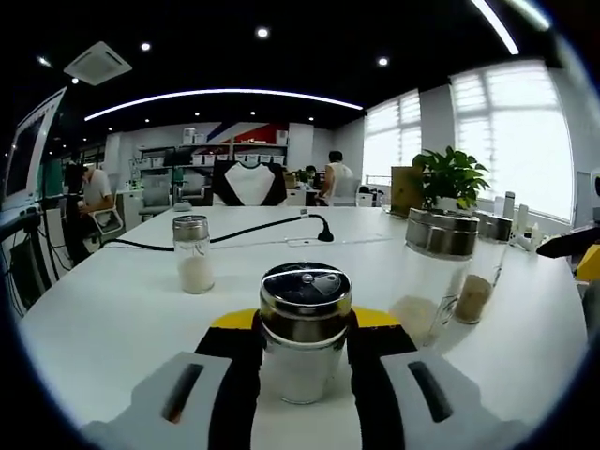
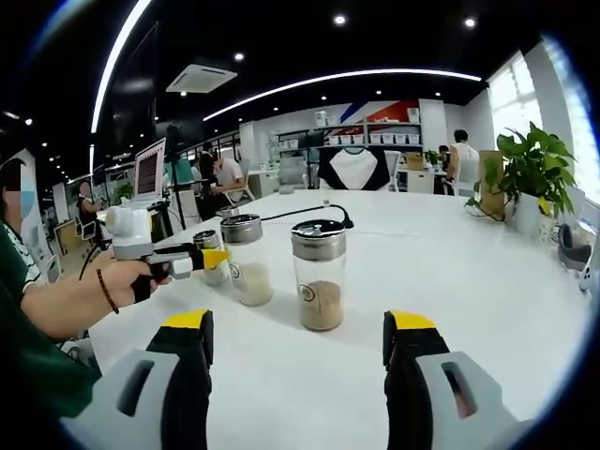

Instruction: Rotate the seasoning bottle until the label or dispensing opening points toward the visible target arrow and the bottle remains upright within the marked orientation range

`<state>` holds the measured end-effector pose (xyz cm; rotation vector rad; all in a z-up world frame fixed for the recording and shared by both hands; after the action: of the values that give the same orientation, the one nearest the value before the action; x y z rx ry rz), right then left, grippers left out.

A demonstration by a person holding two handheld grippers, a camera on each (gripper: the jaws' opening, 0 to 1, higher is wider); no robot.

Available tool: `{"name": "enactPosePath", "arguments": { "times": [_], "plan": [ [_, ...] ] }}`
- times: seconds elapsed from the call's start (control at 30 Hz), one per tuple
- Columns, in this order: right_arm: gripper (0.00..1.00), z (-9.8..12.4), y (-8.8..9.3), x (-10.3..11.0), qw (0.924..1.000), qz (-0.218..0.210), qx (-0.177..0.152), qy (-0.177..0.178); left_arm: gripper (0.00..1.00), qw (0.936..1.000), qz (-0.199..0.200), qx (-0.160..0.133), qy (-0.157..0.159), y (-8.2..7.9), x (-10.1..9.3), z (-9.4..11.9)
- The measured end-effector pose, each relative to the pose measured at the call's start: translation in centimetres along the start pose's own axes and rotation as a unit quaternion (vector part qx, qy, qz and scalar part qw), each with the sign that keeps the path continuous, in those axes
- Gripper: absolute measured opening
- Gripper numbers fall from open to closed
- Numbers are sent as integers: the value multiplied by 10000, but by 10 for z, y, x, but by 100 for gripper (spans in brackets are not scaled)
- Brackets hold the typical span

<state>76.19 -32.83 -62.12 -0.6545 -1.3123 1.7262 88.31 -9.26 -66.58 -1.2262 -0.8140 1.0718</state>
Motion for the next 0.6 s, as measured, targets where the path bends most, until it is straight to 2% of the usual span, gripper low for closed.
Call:
{"name": "enactPosePath", "arguments": {
  "times": [0.4,0.6],
  "plan": [
    [75,-3,2,2,10000,15,61,-27,37,9994,-81,-12,326,0,1,0],
    [75,-2,2,1,10000,18,75,-13,37,9974,-143,-20,706,0,2,-1]
  ]
}}
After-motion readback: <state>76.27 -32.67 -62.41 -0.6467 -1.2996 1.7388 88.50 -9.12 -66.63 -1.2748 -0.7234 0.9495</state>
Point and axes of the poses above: the point that each gripper's makers call its tool centre point, and the gripper's own axes: z roughly backward along the fingers, x roughly to its left, y roughly out of its underside, the point moved 3 cm from there along z, roughly backward along the fingers, and after that the axes turned 1 degree about -y, right-handed, at the moved point
